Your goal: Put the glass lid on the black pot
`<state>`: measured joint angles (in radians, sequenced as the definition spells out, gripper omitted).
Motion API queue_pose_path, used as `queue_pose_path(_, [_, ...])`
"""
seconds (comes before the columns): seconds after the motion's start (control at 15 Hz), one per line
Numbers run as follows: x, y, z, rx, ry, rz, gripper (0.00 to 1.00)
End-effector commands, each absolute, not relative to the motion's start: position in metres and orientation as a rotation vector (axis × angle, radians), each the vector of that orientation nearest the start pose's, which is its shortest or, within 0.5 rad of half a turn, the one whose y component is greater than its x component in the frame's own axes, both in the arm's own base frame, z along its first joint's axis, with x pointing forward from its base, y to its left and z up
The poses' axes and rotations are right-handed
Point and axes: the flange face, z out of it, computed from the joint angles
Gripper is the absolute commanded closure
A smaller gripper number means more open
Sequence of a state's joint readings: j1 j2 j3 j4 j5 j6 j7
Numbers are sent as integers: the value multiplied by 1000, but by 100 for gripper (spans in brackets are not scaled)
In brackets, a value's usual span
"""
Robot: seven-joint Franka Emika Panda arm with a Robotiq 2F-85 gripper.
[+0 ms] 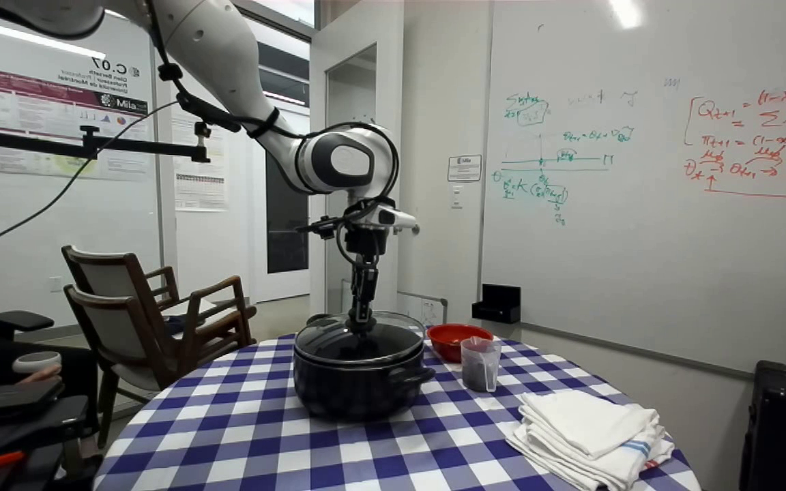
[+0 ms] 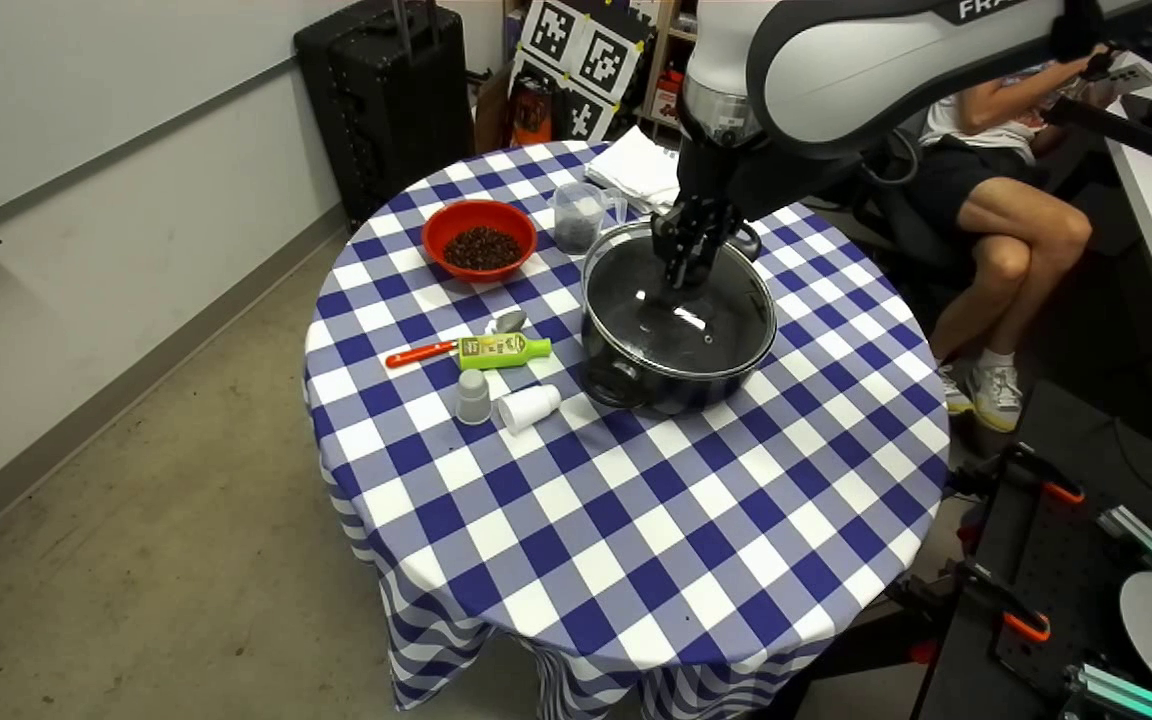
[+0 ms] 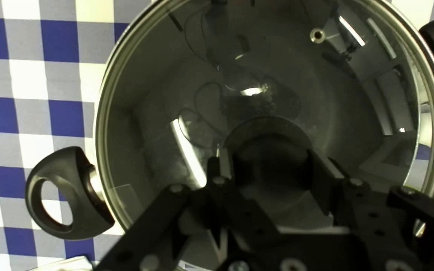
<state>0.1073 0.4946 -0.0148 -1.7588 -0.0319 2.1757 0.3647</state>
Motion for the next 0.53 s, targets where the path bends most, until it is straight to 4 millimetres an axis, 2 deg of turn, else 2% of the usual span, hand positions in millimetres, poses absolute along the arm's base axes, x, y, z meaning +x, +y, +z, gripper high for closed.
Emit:
queue_pose_path(0.0, [659,59,290,-3148,383,102,75])
queue_pose_path(0.47, [653,48,288,-3168,397,149,75])
